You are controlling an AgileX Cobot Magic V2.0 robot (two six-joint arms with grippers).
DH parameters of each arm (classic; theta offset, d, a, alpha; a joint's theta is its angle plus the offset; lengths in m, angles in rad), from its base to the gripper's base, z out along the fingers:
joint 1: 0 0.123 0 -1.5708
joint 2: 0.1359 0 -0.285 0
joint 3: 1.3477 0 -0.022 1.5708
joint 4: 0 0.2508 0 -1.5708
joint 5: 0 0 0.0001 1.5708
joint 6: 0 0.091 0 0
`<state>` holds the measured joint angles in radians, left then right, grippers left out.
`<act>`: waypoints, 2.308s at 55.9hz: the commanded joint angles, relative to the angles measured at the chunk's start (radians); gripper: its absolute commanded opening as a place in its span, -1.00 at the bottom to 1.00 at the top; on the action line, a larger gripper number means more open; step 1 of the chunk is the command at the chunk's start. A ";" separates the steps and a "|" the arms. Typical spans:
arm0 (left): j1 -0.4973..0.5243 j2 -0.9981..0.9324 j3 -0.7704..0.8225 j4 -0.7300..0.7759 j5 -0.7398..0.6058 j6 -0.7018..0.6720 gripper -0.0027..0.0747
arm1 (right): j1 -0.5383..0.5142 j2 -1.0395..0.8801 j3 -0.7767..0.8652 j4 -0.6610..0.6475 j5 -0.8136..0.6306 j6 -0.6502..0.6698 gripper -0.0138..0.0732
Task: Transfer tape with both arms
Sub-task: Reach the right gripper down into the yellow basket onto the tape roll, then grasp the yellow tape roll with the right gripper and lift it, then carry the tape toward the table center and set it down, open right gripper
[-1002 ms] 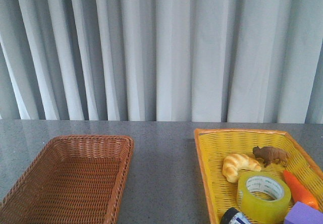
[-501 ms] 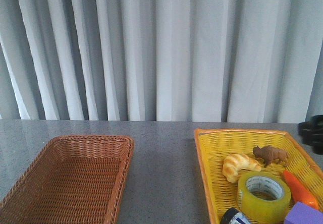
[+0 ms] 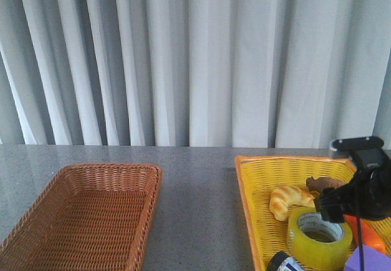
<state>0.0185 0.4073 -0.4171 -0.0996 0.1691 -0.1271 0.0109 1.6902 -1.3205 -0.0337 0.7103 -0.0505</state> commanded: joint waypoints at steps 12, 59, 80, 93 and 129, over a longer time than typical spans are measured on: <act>-0.001 0.012 -0.035 -0.002 -0.078 0.001 -0.24 | -0.005 0.059 -0.035 -0.016 -0.072 -0.014 0.63; -0.001 0.012 -0.035 -0.002 -0.071 0.001 -0.25 | -0.003 -0.019 -0.199 -0.028 -0.095 -0.017 -0.70; -0.001 0.012 -0.035 -0.002 -0.066 0.001 -0.25 | 0.136 -0.069 -0.440 0.584 -0.060 -0.455 -0.70; -0.001 0.012 -0.035 -0.002 -0.067 0.001 -0.25 | 0.294 0.080 -0.440 0.598 0.028 -0.562 -0.69; -0.001 0.012 -0.035 -0.002 -0.067 0.001 -0.25 | 0.346 0.334 -0.440 0.531 0.154 -0.559 -0.46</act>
<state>0.0185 0.4073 -0.4171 -0.0996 0.1720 -0.1271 0.3555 2.0912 -1.7309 0.4713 0.8991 -0.6077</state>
